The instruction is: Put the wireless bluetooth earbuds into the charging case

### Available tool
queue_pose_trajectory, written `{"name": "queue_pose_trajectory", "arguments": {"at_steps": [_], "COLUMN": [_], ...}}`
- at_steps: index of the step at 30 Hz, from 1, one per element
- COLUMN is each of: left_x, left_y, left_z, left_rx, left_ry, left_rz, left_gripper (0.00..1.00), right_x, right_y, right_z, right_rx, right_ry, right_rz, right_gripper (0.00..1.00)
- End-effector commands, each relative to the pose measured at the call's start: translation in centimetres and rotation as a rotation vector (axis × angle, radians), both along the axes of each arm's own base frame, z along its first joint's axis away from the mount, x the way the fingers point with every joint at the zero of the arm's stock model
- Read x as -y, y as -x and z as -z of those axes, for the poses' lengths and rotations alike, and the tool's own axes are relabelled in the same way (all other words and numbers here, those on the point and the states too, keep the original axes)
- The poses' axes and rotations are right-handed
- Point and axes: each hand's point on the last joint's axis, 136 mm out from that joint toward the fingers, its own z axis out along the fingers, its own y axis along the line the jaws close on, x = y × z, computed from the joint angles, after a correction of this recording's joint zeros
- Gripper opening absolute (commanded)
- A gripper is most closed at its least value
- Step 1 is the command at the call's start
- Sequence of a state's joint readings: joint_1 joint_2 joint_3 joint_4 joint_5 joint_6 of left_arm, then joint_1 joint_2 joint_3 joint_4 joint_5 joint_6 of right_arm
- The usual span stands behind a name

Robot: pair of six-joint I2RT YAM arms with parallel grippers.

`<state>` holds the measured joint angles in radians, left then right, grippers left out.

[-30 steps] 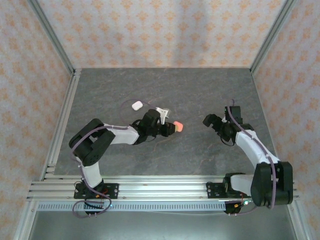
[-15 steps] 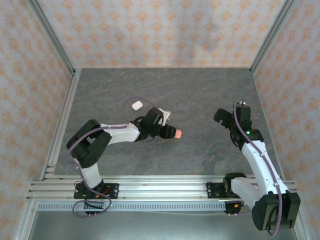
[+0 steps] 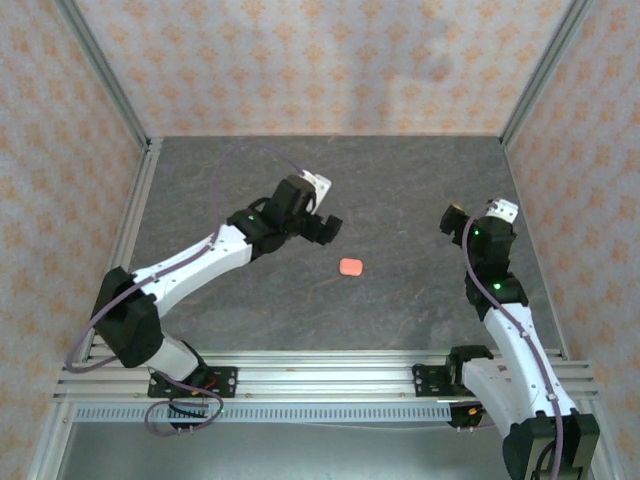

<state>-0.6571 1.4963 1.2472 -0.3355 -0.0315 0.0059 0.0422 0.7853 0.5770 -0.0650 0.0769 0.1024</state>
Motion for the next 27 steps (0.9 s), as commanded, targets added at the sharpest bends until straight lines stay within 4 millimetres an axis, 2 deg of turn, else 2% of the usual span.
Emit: {"name": "queue_pose_trajectory", "arguments": {"at_steps": [1,5,7,11,15,18,22,27], "left_x": [-5.1,-8.6,-11.4,-17.6,-22.2,-23.5,-24.4,-24.7], "left_y": [-1.4,-2.3,-2.2,-1.7,-0.6,0.3,0.2,-0.4], "left_z": [-3.9,-6.3,-6.9,-5.3,-2.4,-0.6,2.4,4.9], "left_rx": [0.126,0.298,0.391,0.407,0.406,0.433,0.386,0.39], "left_ry": [-0.139,-0.157,-0.133,-0.076,-0.082,-0.09,-0.128,-0.122], "left_rz": [-0.138,-0.258,-0.356,-0.557,-0.721,-0.78,-0.833,-0.841], "left_gripper": [1.0,1.0,1.0,1.0,1.0,1.0,1.0,1.0], "right_x": [-1.1,-3.1,-2.6,-1.6,-0.7,0.1,0.6,1.3], "right_y": [-1.1,-1.8,-2.1,-2.7,-3.1,-3.3,-3.9,-5.1], "right_z": [-1.0,0.6,1.9,4.0,5.7,7.6,9.7,9.7], "right_rx": [0.118,0.172,0.15,0.102,0.09,0.052,0.024,0.035], "right_ry": [0.046,0.102,0.112,0.137,0.133,0.13,0.132,0.151], "right_rz": [-0.088,-0.22,-0.195,-0.141,-0.083,-0.035,-0.001,0.042], "right_gripper": [0.99,0.99,0.99,0.99,0.99,0.99,0.99,0.99]}}
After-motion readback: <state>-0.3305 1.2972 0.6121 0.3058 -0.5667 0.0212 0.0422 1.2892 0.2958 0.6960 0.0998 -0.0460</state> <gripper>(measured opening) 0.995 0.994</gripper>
